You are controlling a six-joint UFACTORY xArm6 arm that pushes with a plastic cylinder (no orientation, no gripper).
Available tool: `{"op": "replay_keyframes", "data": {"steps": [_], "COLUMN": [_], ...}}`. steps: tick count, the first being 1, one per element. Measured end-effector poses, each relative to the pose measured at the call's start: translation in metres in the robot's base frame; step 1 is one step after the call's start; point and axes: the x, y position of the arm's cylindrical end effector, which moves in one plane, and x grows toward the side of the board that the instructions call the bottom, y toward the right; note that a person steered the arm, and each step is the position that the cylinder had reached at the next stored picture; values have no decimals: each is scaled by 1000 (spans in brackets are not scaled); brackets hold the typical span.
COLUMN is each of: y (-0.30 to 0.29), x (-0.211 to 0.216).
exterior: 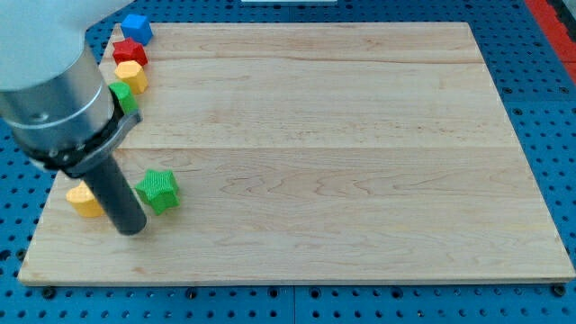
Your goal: Place the green star parallel to the red circle
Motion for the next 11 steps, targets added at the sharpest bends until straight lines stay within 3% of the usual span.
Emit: {"op": "replay_keyframes", "data": {"steps": [3, 4, 6, 7, 8, 11], "y": [15, 15, 33, 44, 67, 83], "x": [-86, -65, -86, -49, -41, -126]}}
